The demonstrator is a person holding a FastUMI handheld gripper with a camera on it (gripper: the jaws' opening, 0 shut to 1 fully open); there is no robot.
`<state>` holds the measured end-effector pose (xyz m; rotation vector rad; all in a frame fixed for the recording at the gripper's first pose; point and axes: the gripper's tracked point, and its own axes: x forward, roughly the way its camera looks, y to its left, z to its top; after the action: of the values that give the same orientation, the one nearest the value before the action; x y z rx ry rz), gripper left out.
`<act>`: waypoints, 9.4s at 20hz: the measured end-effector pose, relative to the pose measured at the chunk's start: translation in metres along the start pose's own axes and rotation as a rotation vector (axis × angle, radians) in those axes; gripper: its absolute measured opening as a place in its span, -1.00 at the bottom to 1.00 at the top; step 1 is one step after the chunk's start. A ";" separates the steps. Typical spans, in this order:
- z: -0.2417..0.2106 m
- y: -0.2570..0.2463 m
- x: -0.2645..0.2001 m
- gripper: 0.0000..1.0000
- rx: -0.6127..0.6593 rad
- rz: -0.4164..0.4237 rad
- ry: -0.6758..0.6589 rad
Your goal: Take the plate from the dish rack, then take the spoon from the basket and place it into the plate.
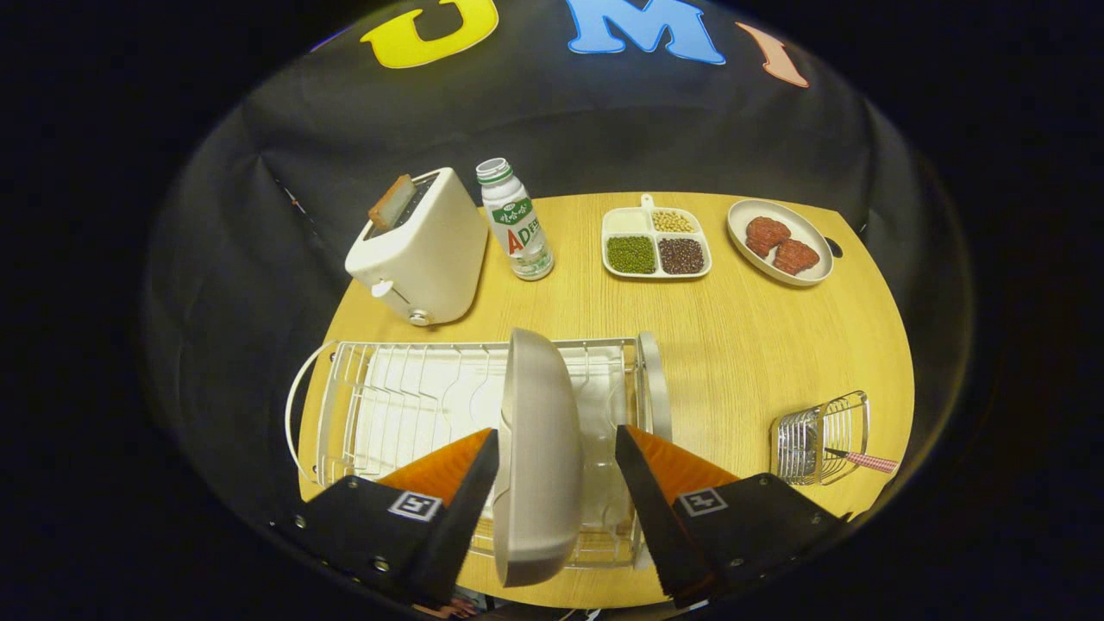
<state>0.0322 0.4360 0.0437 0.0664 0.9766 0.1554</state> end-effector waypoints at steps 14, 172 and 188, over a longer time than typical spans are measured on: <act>0.000 -0.013 -0.023 -0.37 -0.013 -0.266 0.006; -0.130 -0.140 -0.110 -0.71 -0.473 0.129 -0.382; -0.057 -0.208 -0.186 -0.14 -0.319 -0.010 -0.683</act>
<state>-0.0957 0.2002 0.1382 -0.1713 0.2632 0.2562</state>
